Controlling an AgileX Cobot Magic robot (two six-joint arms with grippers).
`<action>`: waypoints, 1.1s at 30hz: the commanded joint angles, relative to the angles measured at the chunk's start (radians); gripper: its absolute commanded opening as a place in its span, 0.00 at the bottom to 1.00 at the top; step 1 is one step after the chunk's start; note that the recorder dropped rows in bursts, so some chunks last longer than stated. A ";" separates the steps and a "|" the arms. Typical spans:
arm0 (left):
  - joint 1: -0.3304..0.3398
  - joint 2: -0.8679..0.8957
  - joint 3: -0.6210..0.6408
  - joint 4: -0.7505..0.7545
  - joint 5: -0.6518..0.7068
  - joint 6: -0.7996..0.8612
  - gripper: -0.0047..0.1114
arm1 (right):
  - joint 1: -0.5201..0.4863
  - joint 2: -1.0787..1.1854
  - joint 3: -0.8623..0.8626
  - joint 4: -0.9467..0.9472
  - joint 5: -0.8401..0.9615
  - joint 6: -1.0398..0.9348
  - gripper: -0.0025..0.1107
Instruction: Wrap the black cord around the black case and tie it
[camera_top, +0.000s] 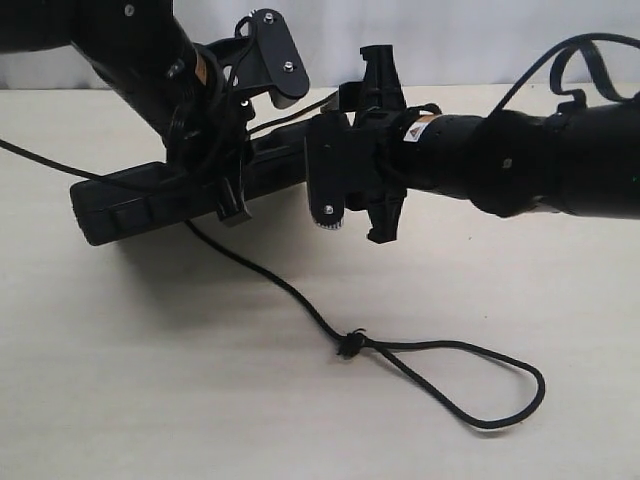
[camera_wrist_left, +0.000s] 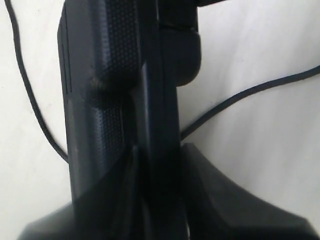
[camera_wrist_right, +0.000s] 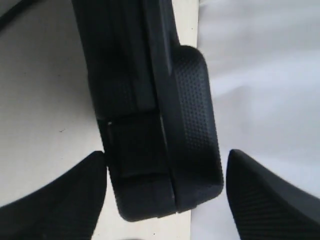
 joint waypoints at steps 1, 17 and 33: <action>-0.013 -0.004 -0.014 -0.046 -0.056 0.014 0.04 | 0.004 -0.016 -0.021 0.038 -0.046 0.026 0.57; -0.013 -0.004 -0.014 -0.046 -0.046 0.014 0.04 | 0.006 0.058 -0.021 0.083 -0.121 0.023 0.81; -0.013 -0.004 -0.014 -0.049 -0.053 0.014 0.12 | 0.006 0.109 -0.021 0.081 -0.076 0.019 0.06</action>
